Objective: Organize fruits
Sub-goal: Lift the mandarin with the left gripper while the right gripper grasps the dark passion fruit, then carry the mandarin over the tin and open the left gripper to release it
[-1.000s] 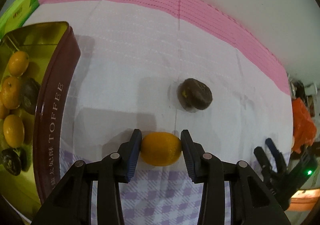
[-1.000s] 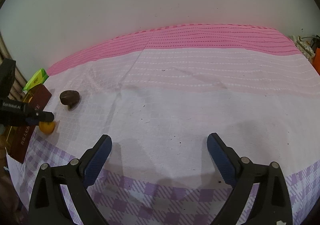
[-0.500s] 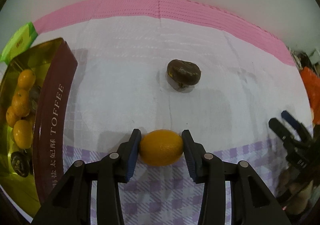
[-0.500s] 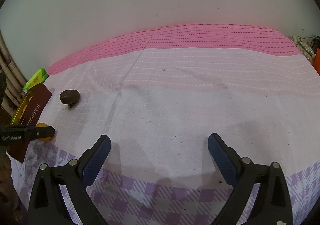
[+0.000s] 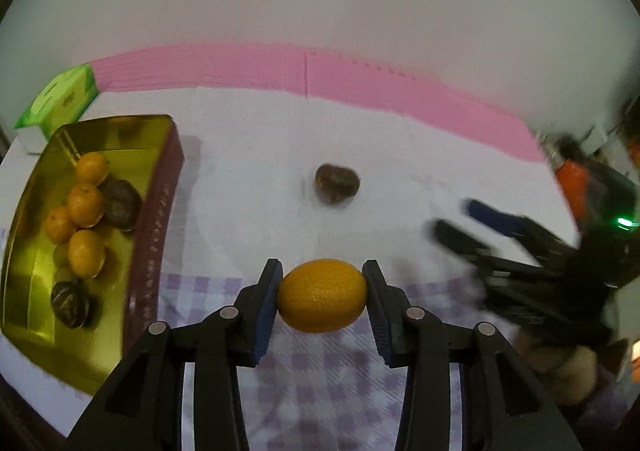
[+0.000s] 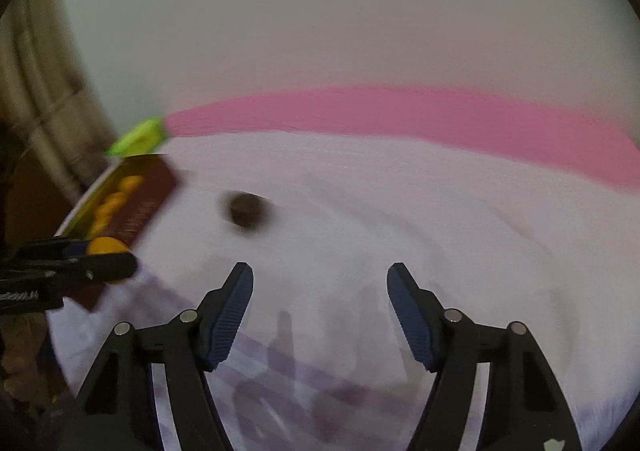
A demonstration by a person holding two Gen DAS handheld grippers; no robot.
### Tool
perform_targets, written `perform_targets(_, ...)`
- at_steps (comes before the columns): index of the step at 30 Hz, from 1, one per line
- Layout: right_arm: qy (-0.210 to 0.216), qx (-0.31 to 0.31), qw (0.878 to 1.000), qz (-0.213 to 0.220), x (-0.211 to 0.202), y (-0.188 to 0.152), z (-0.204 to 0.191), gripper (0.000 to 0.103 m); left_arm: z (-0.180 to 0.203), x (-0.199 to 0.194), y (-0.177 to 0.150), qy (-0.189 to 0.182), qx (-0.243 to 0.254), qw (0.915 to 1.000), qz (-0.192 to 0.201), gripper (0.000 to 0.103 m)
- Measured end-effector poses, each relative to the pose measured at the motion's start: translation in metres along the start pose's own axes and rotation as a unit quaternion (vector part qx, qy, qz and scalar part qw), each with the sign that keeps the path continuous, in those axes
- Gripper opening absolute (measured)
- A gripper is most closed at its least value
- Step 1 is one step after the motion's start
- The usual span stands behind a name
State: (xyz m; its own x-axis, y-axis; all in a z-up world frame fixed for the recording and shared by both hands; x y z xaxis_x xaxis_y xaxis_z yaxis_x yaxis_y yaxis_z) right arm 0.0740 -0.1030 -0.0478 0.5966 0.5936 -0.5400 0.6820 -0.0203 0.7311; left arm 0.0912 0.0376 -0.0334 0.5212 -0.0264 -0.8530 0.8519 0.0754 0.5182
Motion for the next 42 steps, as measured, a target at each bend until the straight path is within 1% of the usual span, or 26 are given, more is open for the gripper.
perform_targets(2,0.018,-0.022,1.000,-0.011,0.019,0.015,-0.016,0.067,-0.014,-0.017,0.000,-0.008,-0.015,0.9998,0.007,0.042)
perform_targets(4,0.017,-0.035,0.999,-0.020,0.038,0.028,-0.023,0.067,-0.020,-0.028,0.007,-0.010,-0.027,0.9995,0.012,0.042)
perform_targets(6,0.019,-0.035,0.999,-0.031,0.056,0.036,-0.024,0.067,-0.028,-0.036,0.011,-0.008,-0.036,0.9992,0.017,0.042)
perform_targets(9,-0.001,-0.043,0.998,-0.045,0.076,0.041,-0.025,0.071,-0.049,-0.049,0.017,-0.001,-0.055,0.9981,0.027,0.042)
perform_targets(12,-0.006,-0.046,0.997,-0.060,0.090,0.039,-0.026,0.071,-0.071,-0.059,0.017,0.006,-0.072,0.9969,0.031,0.042)
perform_targets(13,-0.012,-0.050,0.996,-0.066,0.095,0.038,-0.026,0.068,-0.079,-0.060,0.018,0.009,-0.080,0.9963,0.032,0.042)
perform_targets(15,-0.014,-0.044,0.995,-0.087,0.108,0.038,-0.023,0.049,-0.093,-0.065,0.016,0.016,-0.091,0.9951,0.035,0.042)
perform_targets(16,-0.011,-0.036,0.995,-0.096,0.113,0.037,-0.021,0.037,-0.101,-0.067,0.015,0.022,-0.097,0.9944,0.036,0.042)
perform_targets(17,-0.011,-0.028,0.994,-0.101,0.117,0.036,-0.018,0.036,-0.110,-0.068,0.013,0.027,-0.104,0.9935,0.036,0.042)
perform_targets(18,-0.012,-0.029,0.995,-0.097,0.116,0.035,-0.019,0.036,-0.113,-0.070,0.011,0.029,-0.109,0.9929,0.037,0.042)
perform_targets(20,-0.004,-0.028,0.995,-0.093,0.109,0.030,-0.021,0.035,-0.131,-0.070,0.007,0.040,-0.123,0.9909,0.038,0.042)
perform_targets(24,0.002,-0.007,0.999,-0.049,0.080,0.015,-0.027,0.036,-0.159,-0.069,-0.001,0.063,-0.144,0.9868,0.039,0.042)
perform_targets(28,-0.008,0.011,0.999,-0.042,0.067,-0.009,-0.027,0.036,-0.178,-0.061,-0.007,0.073,-0.160,0.9840,0.030,0.042)
perform_targets(32,-0.019,0.017,0.999,-0.038,0.069,-0.017,-0.024,0.036,-0.175,-0.053,-0.007,0.079,-0.151,0.9850,0.026,0.042)
perform_targets(38,-0.032,0.018,0.999,-0.037,0.072,-0.013,-0.024,0.036,-0.164,-0.039,-0.004,0.072,-0.133,0.9882,0.021,0.042)
perform_targets(40,-0.035,0.014,0.999,-0.039,0.073,-0.013,-0.026,0.036,-0.160,-0.029,-0.002,0.075,-0.122,0.9896,0.014,0.042)
perform_targets(42,-0.038,0.012,0.998,-0.040,0.074,-0.013,-0.026,0.036,-0.160,-0.020,0.002,0.071,-0.122,0.9899,0.009,0.042)
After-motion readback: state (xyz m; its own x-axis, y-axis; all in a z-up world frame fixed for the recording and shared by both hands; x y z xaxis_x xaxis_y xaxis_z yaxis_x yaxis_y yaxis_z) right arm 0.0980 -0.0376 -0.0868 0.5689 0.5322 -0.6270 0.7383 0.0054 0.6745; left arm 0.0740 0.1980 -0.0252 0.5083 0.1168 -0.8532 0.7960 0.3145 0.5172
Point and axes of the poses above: each gripper's, at about its wrist camera, not at the fingertips, and x roughly the way its jaws point, z to its right, y to its top, the point moved 3 cm from there along x, roughly the way its jaws point, and after that the axes turned 14 degrees about y, right-handed, at the moved point
